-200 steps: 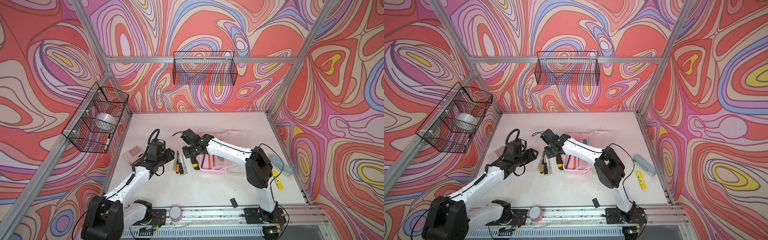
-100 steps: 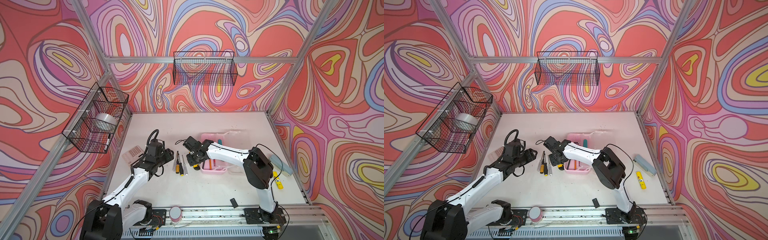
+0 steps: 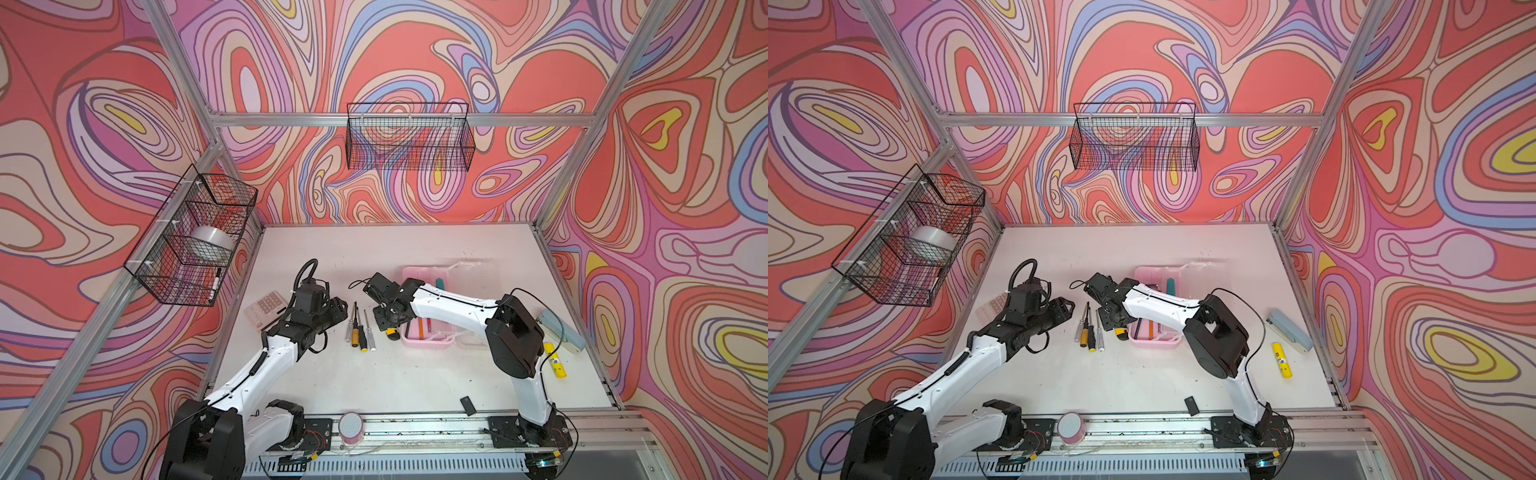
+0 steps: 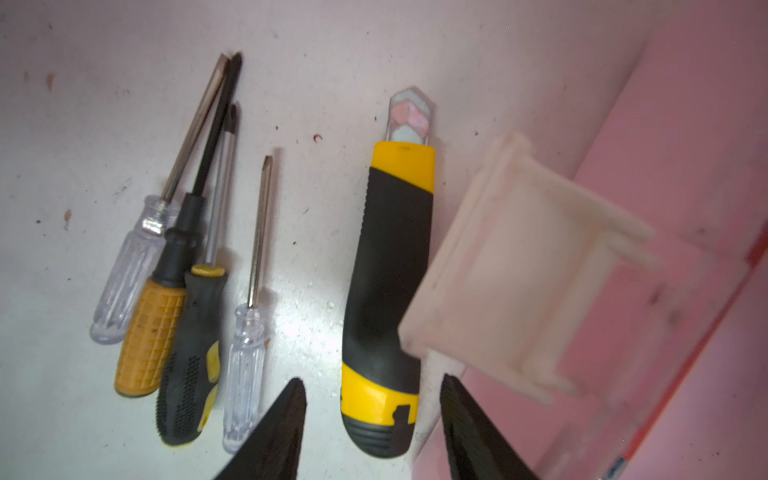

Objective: Pack the tool kit
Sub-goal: 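Lower the right gripper around the yellow-and-black knife and close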

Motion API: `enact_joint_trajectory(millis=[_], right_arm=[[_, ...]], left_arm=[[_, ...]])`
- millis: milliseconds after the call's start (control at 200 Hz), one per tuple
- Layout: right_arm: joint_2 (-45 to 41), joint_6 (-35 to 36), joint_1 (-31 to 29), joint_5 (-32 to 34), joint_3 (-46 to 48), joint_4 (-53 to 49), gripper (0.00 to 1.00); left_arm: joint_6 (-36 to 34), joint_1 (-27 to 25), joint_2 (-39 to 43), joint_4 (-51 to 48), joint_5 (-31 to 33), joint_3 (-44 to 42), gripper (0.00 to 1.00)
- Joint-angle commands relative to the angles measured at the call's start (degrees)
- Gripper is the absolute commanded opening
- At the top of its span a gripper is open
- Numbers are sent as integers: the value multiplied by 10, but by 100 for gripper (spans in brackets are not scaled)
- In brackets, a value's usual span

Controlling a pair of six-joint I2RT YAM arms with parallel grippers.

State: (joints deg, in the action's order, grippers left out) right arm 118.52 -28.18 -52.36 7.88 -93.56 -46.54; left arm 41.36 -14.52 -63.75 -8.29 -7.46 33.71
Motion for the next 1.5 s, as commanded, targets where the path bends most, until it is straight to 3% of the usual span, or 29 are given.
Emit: enact_joint_trajectory(millis=[0, 821, 1497], right_arm=[[20, -9, -2, 44, 3, -48, 55], [101, -43, -6, 46, -53, -30, 58], [121, -47, -6, 32, -59, -17, 50]], left_arm=[[1, 4, 5, 0, 2, -15, 56], [-15, 4, 6, 12, 3, -34, 56], [-23, 4, 15, 7, 9, -36, 56]])
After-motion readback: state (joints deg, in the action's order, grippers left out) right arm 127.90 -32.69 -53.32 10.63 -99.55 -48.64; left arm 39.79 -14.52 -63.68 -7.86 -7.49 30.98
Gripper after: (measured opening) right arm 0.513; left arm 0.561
